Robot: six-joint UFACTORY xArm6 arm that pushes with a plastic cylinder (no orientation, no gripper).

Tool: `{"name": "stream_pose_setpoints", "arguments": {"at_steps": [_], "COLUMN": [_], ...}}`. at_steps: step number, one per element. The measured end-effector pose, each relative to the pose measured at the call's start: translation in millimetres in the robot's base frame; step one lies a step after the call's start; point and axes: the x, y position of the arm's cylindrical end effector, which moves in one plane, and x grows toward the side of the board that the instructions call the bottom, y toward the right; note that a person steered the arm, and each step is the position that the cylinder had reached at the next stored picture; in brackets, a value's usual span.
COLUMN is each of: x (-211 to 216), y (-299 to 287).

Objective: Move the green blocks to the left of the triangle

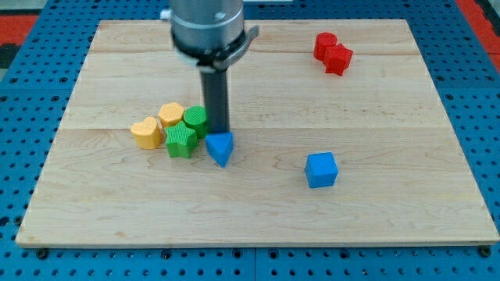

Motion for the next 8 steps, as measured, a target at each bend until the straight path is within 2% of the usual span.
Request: {"name": "stream_pose_setpoints", "arguments": {"at_steps": [1,2,3,4,6,7,8], "x": [0,-54,-68,-13,-4,40,4], "y": [15,30,-43,-57,-67,-68,-70]}}
